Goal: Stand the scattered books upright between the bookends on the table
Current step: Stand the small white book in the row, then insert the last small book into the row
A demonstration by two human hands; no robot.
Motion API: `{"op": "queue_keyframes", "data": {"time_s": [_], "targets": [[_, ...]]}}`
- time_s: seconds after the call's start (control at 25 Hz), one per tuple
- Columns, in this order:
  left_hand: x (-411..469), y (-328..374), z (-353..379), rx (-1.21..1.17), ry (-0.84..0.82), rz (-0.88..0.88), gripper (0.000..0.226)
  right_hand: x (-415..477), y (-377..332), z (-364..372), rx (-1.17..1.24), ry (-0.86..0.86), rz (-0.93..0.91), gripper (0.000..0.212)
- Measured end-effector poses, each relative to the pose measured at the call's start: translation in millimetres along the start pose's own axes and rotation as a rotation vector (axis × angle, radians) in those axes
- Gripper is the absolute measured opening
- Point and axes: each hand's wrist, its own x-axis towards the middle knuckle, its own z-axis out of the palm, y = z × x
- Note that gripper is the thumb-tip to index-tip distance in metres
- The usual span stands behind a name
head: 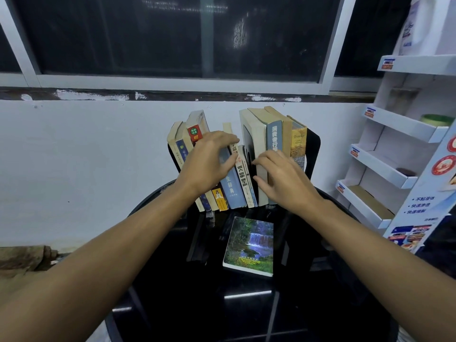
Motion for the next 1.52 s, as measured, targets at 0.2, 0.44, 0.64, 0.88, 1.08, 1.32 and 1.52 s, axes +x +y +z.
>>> {"op": "queue_keyframes", "data": {"time_s": [0.2, 0.44, 0.64, 0.88, 1.08, 1.32, 1.52], "targets": [[-37.7, -1.6, 3.5, -0.035, -0.215, -0.01, 0.033, -34.4, -0.5, -11.8, 0.021, -0.234, 0.126, 0.032], [-77.5, -9.4, 22.4, 0.045, -0.604, -0.102, 0.051, -81.8, -8.4, -8.5, 0.097, -0.537, 0.346, 0.057], [-96.7, -9.2, 35.9, 0.116, -0.752, -0.159, 0.069, -102.4, -18.5, 0.7, 0.113, -0.593, 0.375, 0.08], [-101.5, -7.4, 41.7, 0.032, -0.73, -0.208, 0.068, -104.9, -27.9, 3.4, 0.143, -0.602, 0.399, 0.078], [-102.6, -4.1, 42.4, -0.038, -0.71, -0.231, 0.058, -105.1, -31.4, 4.3, 0.231, -0.587, 0.451, 0.076], [-102.8, -2.1, 39.5, -0.155, -0.598, -0.298, 0.056, -104.5, -34.3, 6.3, 0.383, -0.49, 0.493, 0.07], [-92.8, 7.9, 27.7, -0.345, -0.444, -0.383, 0.055, -91.8, -36.6, -8.0, 0.573, -0.276, 0.489, 0.051]]}}
